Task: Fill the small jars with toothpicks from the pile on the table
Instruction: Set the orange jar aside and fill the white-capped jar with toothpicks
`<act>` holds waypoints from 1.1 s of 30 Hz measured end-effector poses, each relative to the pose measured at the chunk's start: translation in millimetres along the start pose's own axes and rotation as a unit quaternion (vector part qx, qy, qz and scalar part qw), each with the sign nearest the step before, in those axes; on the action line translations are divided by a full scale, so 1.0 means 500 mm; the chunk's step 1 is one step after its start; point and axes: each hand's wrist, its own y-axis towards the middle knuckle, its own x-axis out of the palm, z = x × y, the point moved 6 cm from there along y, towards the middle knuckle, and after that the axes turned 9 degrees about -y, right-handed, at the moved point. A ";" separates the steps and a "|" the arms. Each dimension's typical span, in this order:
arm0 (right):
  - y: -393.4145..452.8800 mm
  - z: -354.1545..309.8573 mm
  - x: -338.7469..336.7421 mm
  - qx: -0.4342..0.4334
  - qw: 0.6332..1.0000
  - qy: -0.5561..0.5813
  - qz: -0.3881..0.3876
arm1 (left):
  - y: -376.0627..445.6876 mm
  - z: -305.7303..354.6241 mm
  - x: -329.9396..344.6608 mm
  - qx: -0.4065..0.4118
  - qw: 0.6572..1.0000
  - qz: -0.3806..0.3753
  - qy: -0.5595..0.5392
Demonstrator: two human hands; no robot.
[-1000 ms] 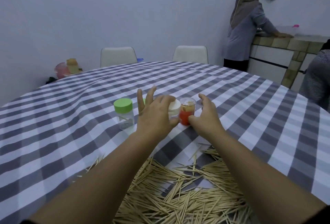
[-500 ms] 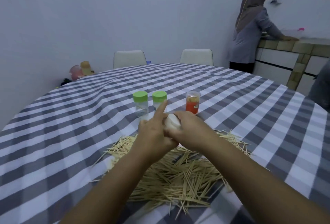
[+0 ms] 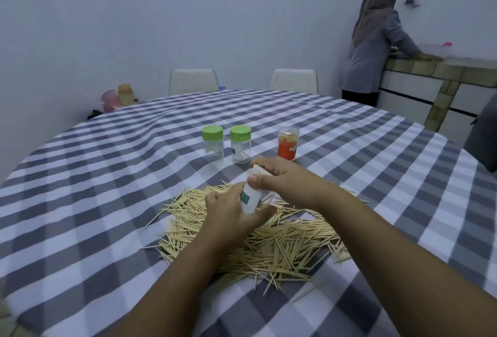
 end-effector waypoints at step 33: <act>0.053 0.101 -0.006 0.134 0.975 -0.156 0.082 | 0.004 -0.029 -0.026 -0.085 0.995 0.057 0.007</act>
